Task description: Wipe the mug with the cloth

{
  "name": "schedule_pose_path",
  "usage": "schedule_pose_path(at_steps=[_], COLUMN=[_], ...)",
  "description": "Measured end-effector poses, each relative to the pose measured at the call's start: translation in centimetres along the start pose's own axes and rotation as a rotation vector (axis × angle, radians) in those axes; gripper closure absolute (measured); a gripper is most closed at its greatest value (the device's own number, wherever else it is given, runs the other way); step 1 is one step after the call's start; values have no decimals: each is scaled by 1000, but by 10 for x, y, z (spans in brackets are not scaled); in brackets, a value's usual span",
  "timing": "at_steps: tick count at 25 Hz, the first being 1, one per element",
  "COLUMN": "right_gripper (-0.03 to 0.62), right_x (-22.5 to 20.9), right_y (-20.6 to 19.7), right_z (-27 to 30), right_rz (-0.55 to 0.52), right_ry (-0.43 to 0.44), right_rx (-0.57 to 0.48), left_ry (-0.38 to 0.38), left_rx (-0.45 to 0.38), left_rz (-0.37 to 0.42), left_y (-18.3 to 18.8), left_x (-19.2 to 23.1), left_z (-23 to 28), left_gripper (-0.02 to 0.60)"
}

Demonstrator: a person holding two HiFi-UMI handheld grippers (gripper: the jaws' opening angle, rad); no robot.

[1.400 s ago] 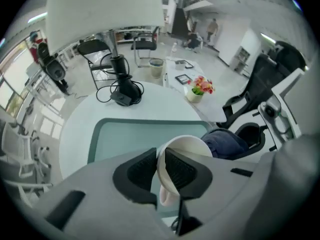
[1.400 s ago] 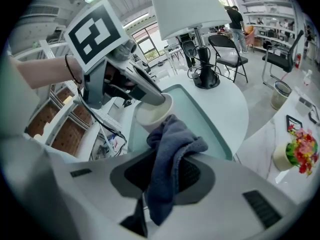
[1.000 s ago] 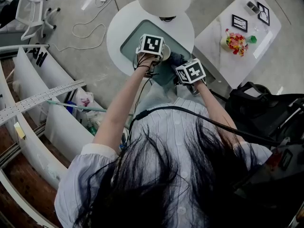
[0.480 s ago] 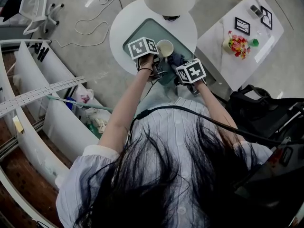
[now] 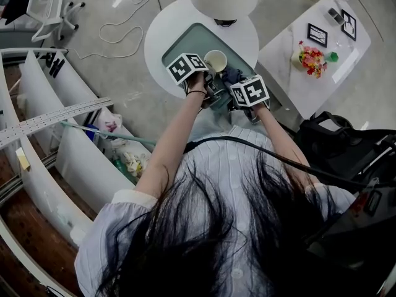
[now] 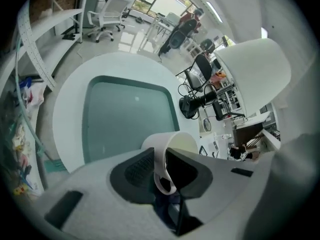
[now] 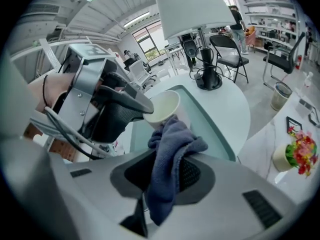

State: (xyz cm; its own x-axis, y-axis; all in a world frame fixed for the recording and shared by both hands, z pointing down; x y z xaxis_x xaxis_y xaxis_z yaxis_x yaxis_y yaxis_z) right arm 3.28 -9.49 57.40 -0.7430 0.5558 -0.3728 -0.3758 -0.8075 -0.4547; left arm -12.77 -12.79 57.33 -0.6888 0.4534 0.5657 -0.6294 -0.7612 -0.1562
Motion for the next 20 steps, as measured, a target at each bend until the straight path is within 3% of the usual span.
schedule_pose_path(at_steps=[5, 14, 20], right_gripper=[500, 500, 500], right_x=[-9, -17, -18], right_y=[3, -1, -2], right_z=[-7, -13, -16], right_rz=[71, 162, 175], right_ry=[-30, -31, -18], right_rx=[-32, -60, -67], left_ry=[-47, -63, -149], left_rx=[-31, -86, -75], left_rz=[-184, -345, -579], left_y=[-7, -14, -27], left_x=[4, 4, 1], left_z=[1, 2, 7], left_gripper=[517, 515, 515])
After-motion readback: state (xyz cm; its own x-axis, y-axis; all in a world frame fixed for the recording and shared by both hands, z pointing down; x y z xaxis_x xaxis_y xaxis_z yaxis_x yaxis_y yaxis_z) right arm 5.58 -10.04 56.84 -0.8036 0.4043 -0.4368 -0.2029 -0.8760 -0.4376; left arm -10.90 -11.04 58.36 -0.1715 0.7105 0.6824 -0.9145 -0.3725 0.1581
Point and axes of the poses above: the fingertips, and each gripper's own axes: z forward along the fingers, x to its left, y out of its top, the point moved 8 cm from there along -z, backward along the fingers, and after that the axes turned 2 degrees about -y, right-handed, at the moved point
